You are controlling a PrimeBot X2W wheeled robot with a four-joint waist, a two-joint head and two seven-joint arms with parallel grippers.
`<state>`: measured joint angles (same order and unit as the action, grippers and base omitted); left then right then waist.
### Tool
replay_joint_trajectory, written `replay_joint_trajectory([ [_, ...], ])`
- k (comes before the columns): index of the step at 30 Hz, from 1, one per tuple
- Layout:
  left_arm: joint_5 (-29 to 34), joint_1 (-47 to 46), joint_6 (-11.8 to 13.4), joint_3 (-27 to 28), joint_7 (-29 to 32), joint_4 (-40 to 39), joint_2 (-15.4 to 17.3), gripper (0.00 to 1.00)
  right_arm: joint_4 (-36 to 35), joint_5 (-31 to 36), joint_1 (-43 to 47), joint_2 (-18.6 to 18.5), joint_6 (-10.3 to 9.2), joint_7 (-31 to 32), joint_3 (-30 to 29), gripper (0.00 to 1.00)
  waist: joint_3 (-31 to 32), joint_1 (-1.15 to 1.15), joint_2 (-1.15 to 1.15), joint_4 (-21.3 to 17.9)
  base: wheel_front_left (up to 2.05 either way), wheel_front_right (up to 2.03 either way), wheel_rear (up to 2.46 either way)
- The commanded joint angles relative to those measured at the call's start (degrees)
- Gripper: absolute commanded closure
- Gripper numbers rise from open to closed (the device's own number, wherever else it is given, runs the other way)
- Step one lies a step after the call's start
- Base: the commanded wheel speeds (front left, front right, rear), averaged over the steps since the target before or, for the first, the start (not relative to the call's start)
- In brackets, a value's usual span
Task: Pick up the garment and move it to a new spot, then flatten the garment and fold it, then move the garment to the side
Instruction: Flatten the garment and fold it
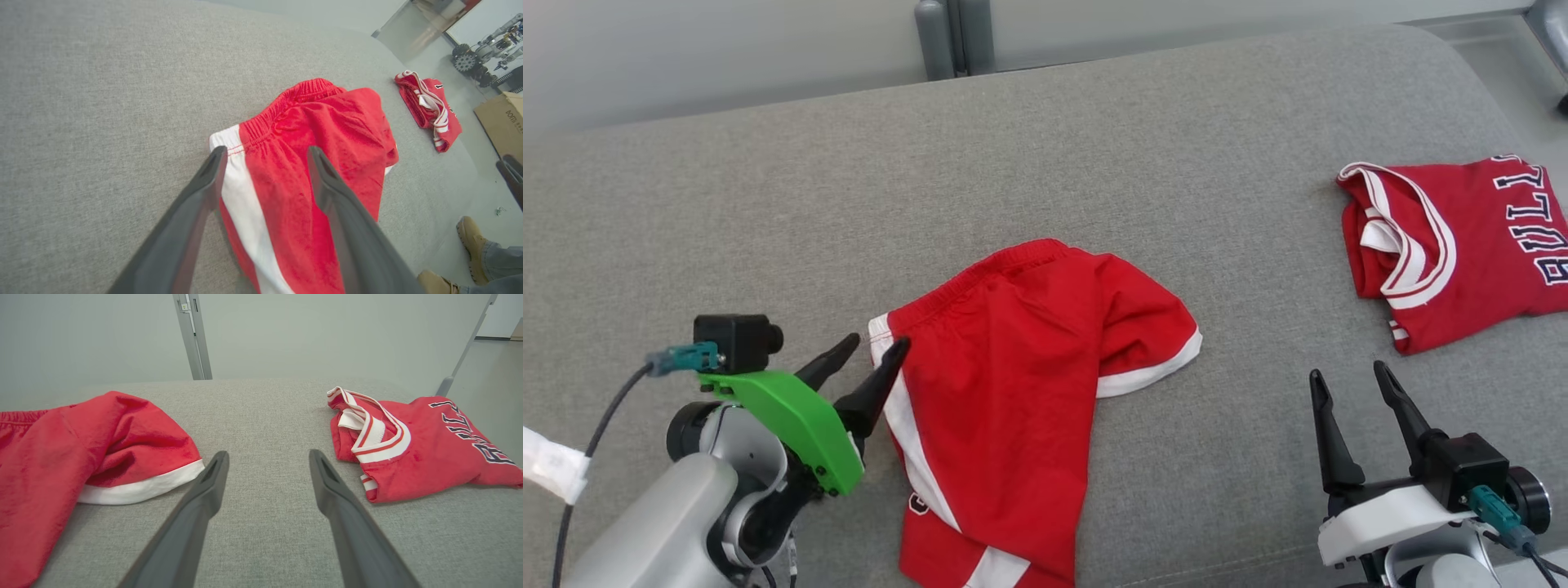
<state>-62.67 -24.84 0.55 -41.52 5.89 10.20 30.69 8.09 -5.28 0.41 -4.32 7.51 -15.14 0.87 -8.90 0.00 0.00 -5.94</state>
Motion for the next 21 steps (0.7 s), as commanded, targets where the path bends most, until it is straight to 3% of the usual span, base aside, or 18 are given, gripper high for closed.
replay_joint_trajectory([
  [1, -1.3, -1.0, 0.1, 0.4, 0.5, 1.0, 0.1, 0.00, -0.1, -0.1, -0.8, 0.0, -0.05, 0.0, 0.0, 0.00, -1.9, 0.00, 0.00, -1.9, 0.00, 0.00, 0.00],
  [11, -5.5, -4.7, -2.7, 1.3, 4.5, 13.5, -2.6, 0.00, -0.1, 0.2, -1.8, 0.4, -0.04, 0.0, -0.8, 0.00, -3.1, 0.00, 0.00, -3.7, 0.00, 0.00, 0.00],
  [12, -5.3, -4.9, -3.1, 0.9, 4.7, 14.2, -2.6, 0.17, -0.1, 0.2, -1.8, 0.4, -0.04, 0.0, -0.8, 0.00, -3.0, 0.00, 0.00, -3.7, 0.00, 0.00, 0.00],
  [13, -5.1, -5.2, -3.5, 0.7, 4.8, 14.6, -2.8, 0.66, 0.0, 0.3, -1.7, 0.4, -0.05, 0.0, -0.9, 0.00, -3.0, 0.00, 0.00, -3.6, 0.00, 0.00, 0.00],
  [14, -5.1, -5.4, -3.9, 0.6, 4.5, 14.9, -3.2, 1.00, 0.0, 0.3, -1.6, 0.4, -0.05, 0.0, -1.0, 0.00, -2.9, 0.00, 0.00, -3.5, 0.00, 0.00, 0.00],
  [21, -3.8, -6.8, -5.3, 1.3, 1.3, 15.0, -3.1, 1.00, 0.1, 0.4, -0.7, 0.2, -0.05, 0.0, -0.9, 0.00, -1.6, 0.00, 0.00, -2.2, 0.00, 0.00, 0.00],
])
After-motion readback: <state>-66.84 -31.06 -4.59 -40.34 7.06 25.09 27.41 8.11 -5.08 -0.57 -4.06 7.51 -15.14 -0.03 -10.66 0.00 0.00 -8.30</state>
